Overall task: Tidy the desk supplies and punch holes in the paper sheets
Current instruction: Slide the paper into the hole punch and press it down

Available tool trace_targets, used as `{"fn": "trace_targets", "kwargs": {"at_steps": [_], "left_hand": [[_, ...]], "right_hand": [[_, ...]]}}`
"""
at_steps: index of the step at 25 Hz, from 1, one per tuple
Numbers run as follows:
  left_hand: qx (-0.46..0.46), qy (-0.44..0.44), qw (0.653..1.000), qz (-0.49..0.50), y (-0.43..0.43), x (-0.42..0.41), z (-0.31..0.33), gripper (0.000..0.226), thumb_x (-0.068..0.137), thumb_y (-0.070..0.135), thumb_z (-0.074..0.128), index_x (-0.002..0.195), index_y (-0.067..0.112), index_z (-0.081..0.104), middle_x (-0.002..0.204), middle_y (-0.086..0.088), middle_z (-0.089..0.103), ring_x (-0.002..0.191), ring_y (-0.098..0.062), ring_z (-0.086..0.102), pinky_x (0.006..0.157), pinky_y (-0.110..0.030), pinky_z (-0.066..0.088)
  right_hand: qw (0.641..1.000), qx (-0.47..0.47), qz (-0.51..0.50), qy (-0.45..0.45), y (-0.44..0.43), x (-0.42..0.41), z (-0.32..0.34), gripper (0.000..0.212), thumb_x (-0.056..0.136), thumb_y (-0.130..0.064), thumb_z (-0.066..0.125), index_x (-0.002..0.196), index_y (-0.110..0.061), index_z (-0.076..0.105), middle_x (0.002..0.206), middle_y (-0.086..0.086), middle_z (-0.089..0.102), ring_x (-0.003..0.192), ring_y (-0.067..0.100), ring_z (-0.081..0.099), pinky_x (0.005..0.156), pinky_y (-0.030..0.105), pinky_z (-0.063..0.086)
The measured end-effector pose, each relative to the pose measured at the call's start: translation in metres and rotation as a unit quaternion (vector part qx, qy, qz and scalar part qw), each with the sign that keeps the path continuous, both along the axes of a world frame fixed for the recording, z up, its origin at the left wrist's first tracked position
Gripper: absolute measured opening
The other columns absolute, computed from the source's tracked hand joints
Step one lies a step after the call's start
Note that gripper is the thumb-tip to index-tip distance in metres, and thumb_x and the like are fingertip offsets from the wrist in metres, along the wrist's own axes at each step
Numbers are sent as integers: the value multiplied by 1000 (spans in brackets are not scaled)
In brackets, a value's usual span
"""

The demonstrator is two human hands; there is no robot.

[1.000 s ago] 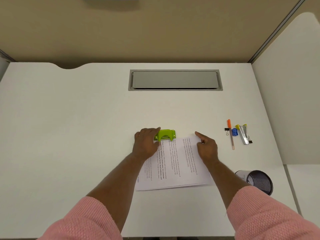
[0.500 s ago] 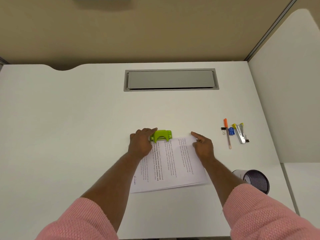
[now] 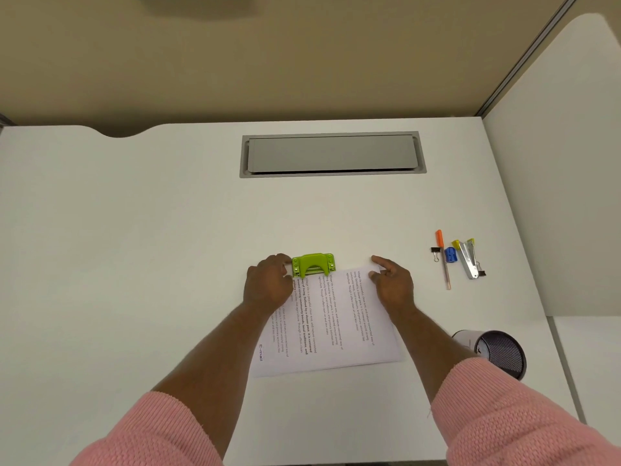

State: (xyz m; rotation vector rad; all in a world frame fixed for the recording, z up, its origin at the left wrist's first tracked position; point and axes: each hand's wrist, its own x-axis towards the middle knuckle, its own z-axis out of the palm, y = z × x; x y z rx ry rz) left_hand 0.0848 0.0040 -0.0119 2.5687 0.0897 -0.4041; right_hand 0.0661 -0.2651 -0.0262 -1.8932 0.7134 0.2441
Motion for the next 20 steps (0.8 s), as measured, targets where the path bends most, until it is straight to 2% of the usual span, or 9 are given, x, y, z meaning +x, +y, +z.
{"fn": "trace_targets", "kwargs": {"at_steps": [5,8,12,16,20], "left_hand": [[46,-3,999,-17,2,3,2,24,86,19,52,106,25,64,98,5,71,98,-22,63,92,-38,35],[91,29,995,-39,6,6,0,17,89,25,48,94,24,65,95,5,70,97,-23,62,91,-40,36],[110,61,990,-60,9,7,1,23,94,30,47,96,23,68,102,3,67,103,-22,61,95,-41,36],[91,74,991,-69,12,10,6,20,97,34,48,91,23,64,101,1,72,99,-26,64,93,-38,38],[35,123,991,-50,16,13,8,19,95,30,52,95,24,70,104,3,72,99,-23,64,90,-37,49]], "right_hand": [[1000,19,-10,-1,3,3,1,34,87,-2,67,113,-22,76,108,-4,71,93,7,60,86,16,41],[999,28,-15,12,3,4,1,33,86,-1,66,108,-23,77,107,-8,70,100,11,61,95,23,44],[999,28,-12,17,5,5,-3,32,86,1,65,107,-19,79,108,-8,72,108,13,64,103,29,47],[999,13,-11,27,5,5,-5,31,85,-2,64,103,-21,79,107,-7,73,103,12,65,96,26,48],[999,9,-11,32,8,7,-4,31,85,-2,63,101,-24,79,103,-8,73,93,7,64,81,19,45]]}}
